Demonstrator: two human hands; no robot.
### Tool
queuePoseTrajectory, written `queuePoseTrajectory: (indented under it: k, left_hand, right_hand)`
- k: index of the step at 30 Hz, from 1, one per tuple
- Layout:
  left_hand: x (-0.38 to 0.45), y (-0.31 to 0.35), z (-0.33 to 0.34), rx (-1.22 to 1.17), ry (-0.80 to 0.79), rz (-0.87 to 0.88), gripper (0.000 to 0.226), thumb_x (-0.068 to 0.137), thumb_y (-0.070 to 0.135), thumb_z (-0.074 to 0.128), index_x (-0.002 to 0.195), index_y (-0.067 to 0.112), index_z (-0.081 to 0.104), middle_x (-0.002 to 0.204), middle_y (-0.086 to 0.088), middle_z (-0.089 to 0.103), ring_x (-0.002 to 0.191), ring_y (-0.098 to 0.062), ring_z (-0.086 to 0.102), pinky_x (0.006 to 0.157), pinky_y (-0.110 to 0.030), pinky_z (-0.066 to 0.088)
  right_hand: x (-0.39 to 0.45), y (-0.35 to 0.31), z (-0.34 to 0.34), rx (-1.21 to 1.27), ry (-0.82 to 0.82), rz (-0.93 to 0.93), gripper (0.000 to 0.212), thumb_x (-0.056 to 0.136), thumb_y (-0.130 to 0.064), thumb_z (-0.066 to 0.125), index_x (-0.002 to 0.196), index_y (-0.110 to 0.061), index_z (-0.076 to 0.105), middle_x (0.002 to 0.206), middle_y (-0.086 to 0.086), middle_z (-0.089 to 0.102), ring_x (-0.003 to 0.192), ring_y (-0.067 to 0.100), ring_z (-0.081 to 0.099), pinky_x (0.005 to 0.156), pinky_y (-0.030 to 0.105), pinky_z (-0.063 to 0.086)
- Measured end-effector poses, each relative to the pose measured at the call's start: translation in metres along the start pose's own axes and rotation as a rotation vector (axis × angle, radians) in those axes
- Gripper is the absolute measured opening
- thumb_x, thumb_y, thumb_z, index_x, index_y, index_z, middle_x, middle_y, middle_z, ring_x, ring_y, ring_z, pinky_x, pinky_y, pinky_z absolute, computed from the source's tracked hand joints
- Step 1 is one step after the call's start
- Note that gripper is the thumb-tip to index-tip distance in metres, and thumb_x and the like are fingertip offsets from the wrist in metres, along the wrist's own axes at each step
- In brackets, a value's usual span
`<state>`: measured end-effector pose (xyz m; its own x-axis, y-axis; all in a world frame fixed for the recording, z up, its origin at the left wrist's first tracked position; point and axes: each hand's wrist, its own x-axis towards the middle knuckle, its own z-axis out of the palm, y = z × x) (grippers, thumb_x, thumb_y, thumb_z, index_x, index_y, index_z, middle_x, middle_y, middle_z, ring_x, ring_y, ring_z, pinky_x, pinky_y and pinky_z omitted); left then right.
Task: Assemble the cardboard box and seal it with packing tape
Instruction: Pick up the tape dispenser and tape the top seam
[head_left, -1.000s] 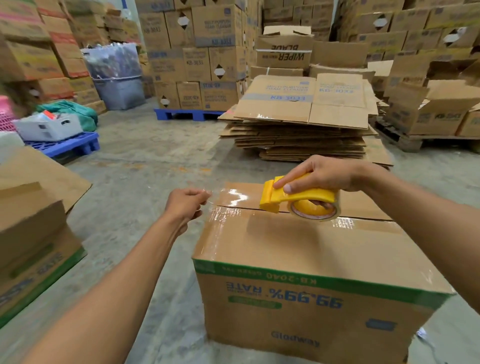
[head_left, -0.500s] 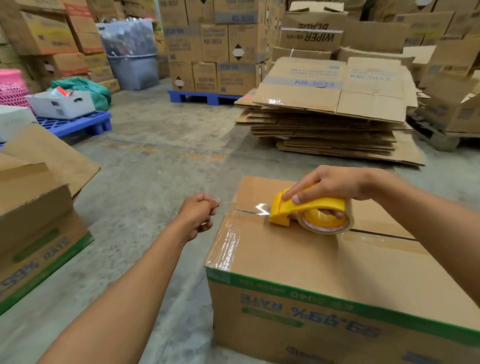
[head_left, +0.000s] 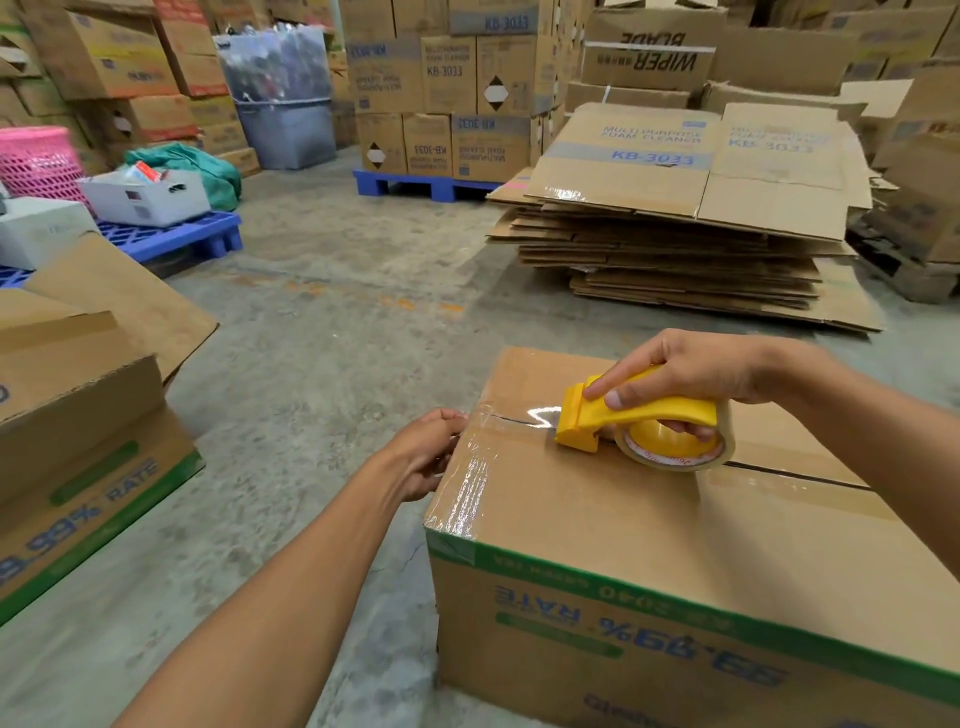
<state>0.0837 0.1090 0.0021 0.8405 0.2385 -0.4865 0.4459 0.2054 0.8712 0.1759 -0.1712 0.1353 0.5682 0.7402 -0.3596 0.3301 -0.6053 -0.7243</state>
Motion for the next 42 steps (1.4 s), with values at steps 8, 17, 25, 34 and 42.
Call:
queuePoseTrajectory:
  k: [8,17,25,34,42]
  left_hand:
    - [-0.015,-0.007,-0.011,0.401,0.309,0.244,0.060,0.100,0.041,0.042,0.152,0.019,0.021,0.157,-0.007,0.030,0.140,-0.028,0.034,0.110,-0.042,0.033]
    - [-0.041,0.012,0.064,1.384,-0.098,0.780,0.056,0.103,0.026,0.022,0.156,0.013,0.007,0.165,-0.004,0.003,0.150,-0.015,-0.003,0.120,-0.032,-0.003]
    - [-0.030,-0.001,0.060,1.563,-0.080,0.782,0.062,0.100,0.044,0.015,0.155,0.022,-0.004,0.164,0.005,-0.007,0.148,-0.006,-0.009,0.118,-0.026,-0.008]
    - [-0.030,-0.001,0.059,1.587,-0.083,0.766,0.076,0.089,0.068,0.005,0.152,0.028,-0.009,0.158,0.014,-0.013,0.143,0.001,-0.014,0.118,-0.025,-0.007]
    - [-0.052,0.003,0.097,1.654,-0.029,0.703,0.066,0.099,0.045,0.020,0.155,0.020,-0.006,0.163,-0.002,-0.011,0.149,-0.016,-0.014,0.120,-0.038,-0.009]
  right_hand:
    - [0.004,-0.004,0.002,-0.068,0.001,0.067,0.041,0.065,-0.057,0.078,0.104,-0.043,0.077,0.102,-0.009,0.076,0.094,0.036,0.070,0.082,0.062,0.056]
    - [0.013,-0.009,-0.007,0.012,-0.101,0.100,0.029,0.082,-0.037,0.077,0.110,-0.033,0.077,0.077,0.009,0.073,0.047,0.016,0.060,0.041,0.026,0.054]
    - [0.018,0.001,-0.022,-0.044,-0.192,0.138,0.050,0.072,-0.055,0.080,0.117,-0.035,0.072,0.118,0.039,0.059,0.061,0.024,0.055,0.050,0.028,0.056]
    - [-0.085,0.084,-0.072,0.009,-0.143,0.213,0.047,0.074,-0.042,0.083,0.119,-0.034,0.072,0.089,0.009,0.076,0.050,0.014,0.062,0.042,0.024,0.053]
    - [-0.088,0.077,-0.062,-0.004,-0.138,0.201,0.044,0.072,-0.042,0.083,0.114,-0.032,0.075,0.098,0.027,0.070,0.051,0.016,0.061,0.043,0.024,0.054]
